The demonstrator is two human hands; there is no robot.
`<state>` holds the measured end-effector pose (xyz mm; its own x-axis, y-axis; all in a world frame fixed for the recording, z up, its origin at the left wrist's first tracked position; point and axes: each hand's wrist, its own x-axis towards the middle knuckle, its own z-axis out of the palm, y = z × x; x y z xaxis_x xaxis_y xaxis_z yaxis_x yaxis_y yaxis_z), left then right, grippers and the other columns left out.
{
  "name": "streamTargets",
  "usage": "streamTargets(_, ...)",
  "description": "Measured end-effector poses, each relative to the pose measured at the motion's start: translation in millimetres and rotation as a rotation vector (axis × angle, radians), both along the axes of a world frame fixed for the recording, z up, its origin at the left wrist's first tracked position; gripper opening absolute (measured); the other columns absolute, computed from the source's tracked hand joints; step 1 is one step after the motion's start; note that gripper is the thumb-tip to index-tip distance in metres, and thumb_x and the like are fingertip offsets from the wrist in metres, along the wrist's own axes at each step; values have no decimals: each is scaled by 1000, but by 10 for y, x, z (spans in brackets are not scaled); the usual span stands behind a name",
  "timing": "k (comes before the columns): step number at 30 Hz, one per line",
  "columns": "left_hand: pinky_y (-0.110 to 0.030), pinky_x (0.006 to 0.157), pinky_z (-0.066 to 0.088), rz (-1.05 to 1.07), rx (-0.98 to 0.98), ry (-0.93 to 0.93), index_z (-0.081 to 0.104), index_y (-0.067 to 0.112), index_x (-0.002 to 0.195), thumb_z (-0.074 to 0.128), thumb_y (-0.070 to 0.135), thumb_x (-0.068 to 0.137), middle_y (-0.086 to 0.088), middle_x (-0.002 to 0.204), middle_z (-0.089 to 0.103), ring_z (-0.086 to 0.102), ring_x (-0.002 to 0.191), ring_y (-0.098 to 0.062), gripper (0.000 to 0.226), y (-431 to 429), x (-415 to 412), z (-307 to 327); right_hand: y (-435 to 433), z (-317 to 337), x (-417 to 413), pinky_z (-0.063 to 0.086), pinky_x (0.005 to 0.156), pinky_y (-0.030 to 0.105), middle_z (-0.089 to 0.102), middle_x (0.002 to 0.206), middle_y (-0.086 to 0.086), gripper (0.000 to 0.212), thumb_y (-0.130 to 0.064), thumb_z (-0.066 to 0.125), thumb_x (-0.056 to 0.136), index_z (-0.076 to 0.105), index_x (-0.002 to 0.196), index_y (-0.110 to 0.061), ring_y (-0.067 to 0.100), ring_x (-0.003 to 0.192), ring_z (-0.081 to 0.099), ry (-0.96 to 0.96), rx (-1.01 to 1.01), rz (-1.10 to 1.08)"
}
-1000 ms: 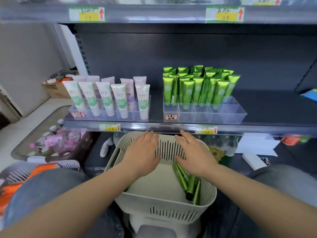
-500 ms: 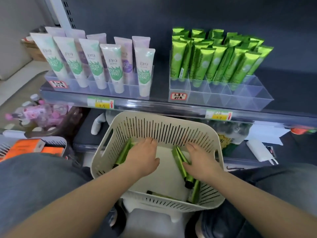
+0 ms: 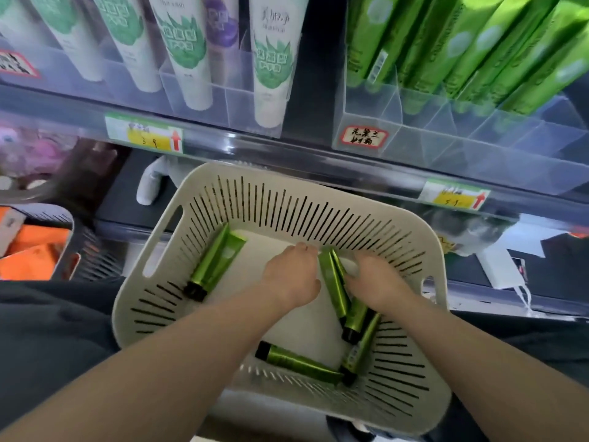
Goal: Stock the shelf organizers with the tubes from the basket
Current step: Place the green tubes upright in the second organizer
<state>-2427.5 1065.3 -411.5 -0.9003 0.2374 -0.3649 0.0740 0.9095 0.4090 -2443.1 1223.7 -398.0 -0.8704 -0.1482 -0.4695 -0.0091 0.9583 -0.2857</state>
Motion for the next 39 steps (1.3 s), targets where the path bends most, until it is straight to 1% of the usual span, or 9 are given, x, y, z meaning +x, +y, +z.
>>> streamTargets(2,-39,92,44,8,32,-35,43,9,128,55,29,88,-10,125,47,46,118,-26,46,52,-72,-91,-3,-104,-81,50,73,29,62,99,6,16,-17,51,89,58,104,-15,18,86,59,-15,18,4)
streamTargets(5,-39,94,45,44,75,-90,44,8,128,54,27,89,-11,125,48,47,117,-27,45,111,-180,-219,1,-247,-198,46,74,26,61,104,7,18,-12,48,91,58,106,-13,19,91,58,-51,51,1)
streamTargets(10,-40,93,47,85,202,-147,55,11,118,52,24,89,-9,120,54,54,112,-26,32,202,-359,-427,-19,-438,-357,52,76,31,65,99,11,21,-15,42,95,62,98,-7,23,88,61,-88,91,-1)
streamTargets(18,-38,88,48,136,288,-171,59,6,110,55,18,88,-13,115,57,56,104,-26,26,258,-475,-667,-59,-620,-479,47,75,31,63,93,14,28,-12,37,97,60,84,-6,23,83,58,-203,44,-75)
streamTargets(22,-36,82,48,148,301,-158,56,6,109,62,21,86,-13,113,58,57,102,-27,28,252,-505,-699,-71,-619,-501,43,69,26,58,83,10,28,-9,39,96,64,88,-1,22,79,54,-215,20,-115)
streamTargets(27,-35,83,48,143,313,-194,55,7,109,66,22,85,-13,111,60,58,101,-28,30,209,-520,-706,-71,-591,-508,40,67,24,60,84,11,28,-8,40,94,67,87,-1,22,80,55,-228,-31,-153)
streamTargets(32,-27,75,39,181,316,-239,60,9,104,67,21,84,-11,107,63,58,99,-27,25,79,-498,-730,-116,-613,-484,44,67,26,65,86,12,23,-16,50,92,69,88,-4,23,83,60,-238,-50,-154)
streamTargets(35,-28,77,40,181,285,-274,63,7,100,66,22,85,-12,106,63,57,99,-27,22,1,-476,-765,-159,-650,-470,36,53,25,54,68,3,27,-23,55,91,56,66,-11,19,72,53,-233,-11,-135)
streamTargets(39,-26,75,40,192,287,-313,65,7,99,67,23,84,-12,105,64,57,99,-26,22,-71,-457,-795,-239,-696,-452,31,48,23,48,66,-2,26,-27,60,88,51,67,-15,16,69,50,-212,32,-158)
